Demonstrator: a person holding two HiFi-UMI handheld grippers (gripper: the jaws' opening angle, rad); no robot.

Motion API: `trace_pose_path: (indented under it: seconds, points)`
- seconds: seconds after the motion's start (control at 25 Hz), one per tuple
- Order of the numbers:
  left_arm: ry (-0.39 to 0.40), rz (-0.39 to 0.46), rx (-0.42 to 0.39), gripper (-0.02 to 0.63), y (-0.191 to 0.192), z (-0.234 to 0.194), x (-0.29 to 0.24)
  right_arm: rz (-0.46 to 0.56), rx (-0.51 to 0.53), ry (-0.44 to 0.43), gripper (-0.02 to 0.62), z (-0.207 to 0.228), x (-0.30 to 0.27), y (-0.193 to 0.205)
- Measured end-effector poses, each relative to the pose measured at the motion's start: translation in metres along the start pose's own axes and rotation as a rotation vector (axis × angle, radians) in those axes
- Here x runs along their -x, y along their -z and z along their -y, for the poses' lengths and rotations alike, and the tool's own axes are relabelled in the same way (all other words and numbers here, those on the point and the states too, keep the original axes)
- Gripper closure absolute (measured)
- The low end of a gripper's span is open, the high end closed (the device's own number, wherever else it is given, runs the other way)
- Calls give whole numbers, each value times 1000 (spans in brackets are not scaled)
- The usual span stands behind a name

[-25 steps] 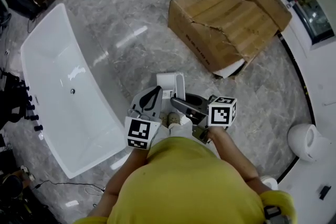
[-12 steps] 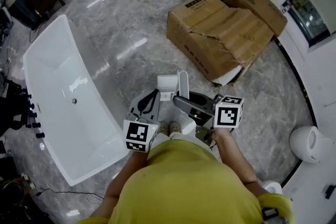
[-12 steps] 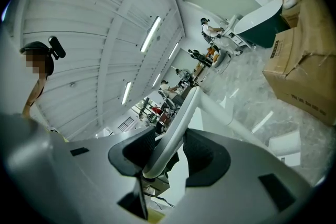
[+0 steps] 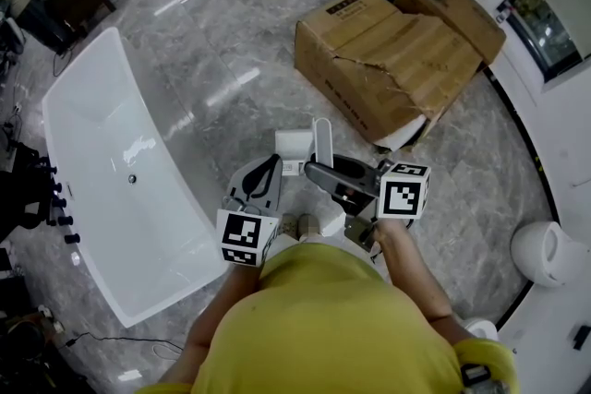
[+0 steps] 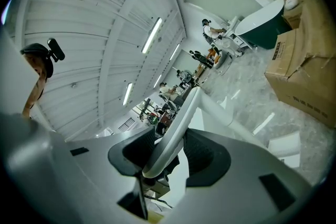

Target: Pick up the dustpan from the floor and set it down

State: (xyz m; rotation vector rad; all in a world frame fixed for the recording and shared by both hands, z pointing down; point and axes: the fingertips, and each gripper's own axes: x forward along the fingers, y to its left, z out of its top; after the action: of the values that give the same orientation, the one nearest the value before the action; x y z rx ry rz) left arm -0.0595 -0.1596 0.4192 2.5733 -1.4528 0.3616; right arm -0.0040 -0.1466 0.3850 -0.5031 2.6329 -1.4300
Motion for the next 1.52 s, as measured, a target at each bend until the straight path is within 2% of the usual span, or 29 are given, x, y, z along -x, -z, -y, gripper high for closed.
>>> trace_pose_path:
  seconds: [0.68,1.2,1.52]
  points:
    - [-2,-19,14,604,7,-8,1,-23,-28,10,414,14,-11,12]
    - [-5,-61,37,604,20,-11,-3,-107,-17,72,417,66,-27,33]
    - [-12,-87,37,604,26,-13,-10,-173,-21,116,420,121,-32,53]
